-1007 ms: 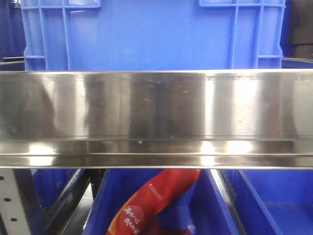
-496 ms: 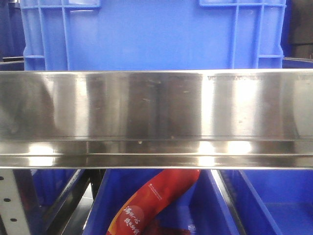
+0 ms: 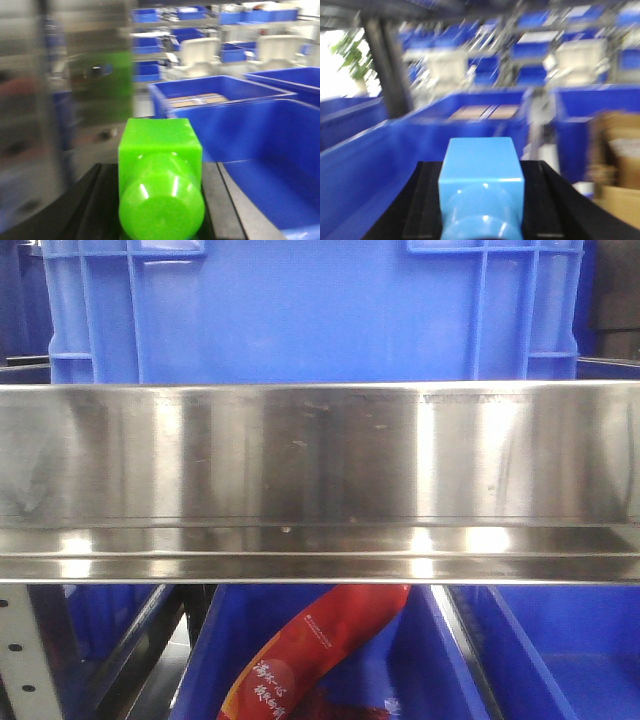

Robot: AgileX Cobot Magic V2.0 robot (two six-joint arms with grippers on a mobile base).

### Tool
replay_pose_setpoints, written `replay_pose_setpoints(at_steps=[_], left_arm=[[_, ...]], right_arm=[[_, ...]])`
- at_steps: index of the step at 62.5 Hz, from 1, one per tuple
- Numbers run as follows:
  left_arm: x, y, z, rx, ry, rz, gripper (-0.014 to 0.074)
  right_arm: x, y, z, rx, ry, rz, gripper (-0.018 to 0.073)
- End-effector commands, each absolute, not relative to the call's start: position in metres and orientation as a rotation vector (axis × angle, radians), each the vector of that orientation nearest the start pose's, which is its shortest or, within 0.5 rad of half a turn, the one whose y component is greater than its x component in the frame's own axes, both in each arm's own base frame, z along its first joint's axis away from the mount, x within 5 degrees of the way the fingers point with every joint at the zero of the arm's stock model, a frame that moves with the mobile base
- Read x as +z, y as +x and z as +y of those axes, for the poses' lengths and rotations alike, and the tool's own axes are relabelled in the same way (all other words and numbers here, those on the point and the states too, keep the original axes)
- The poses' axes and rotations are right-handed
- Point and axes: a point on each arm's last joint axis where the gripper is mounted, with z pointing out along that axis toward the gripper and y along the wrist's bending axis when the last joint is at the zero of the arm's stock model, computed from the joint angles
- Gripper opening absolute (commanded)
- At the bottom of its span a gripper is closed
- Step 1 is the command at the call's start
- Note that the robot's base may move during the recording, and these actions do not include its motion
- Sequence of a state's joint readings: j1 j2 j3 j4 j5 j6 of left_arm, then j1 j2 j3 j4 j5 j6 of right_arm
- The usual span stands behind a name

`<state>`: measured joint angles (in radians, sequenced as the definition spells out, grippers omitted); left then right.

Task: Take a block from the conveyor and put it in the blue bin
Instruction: 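Lower both held blocks over the open blue bins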

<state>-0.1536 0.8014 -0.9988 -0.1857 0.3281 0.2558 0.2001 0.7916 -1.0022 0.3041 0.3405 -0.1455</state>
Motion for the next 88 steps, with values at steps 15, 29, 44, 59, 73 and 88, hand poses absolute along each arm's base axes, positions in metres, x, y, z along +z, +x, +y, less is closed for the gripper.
replay_pose_setpoints(at_steps=[15,29,44,59,73,88], left_arm=[[0.450,0.203,-0.102,-0.357,0.404,1.518,-0.0111],[0.429,0.256,-0.141,-0.491,0.359,1.645,-0.0111],[0.405,0.292,-0.164,-0.496,0.411,1.790,-0.0111],[0.392,0.299,-0.169,-0.497,0.431,1.851,0.0142],[0.393,0.298,-0.168,-0.498,0.430,1.846,0.0375],[0.412,0.278,-0.162,-0.515,0.454,1.824,-0.0110]], right_arm=[[0.438,0.215,0.092,0.462,-0.258,1.708,-0.0162],[0.416,0.254,0.109,0.530,-0.165,1.738,-0.0162],[0.400,0.270,0.123,0.512,-0.221,1.801,-0.0056],[0.389,0.275,0.133,0.483,-0.288,1.834,0.0419],[0.390,0.273,0.133,0.485,-0.293,1.843,0.0379],[0.411,0.245,0.123,0.506,-0.316,1.824,-0.0137]])
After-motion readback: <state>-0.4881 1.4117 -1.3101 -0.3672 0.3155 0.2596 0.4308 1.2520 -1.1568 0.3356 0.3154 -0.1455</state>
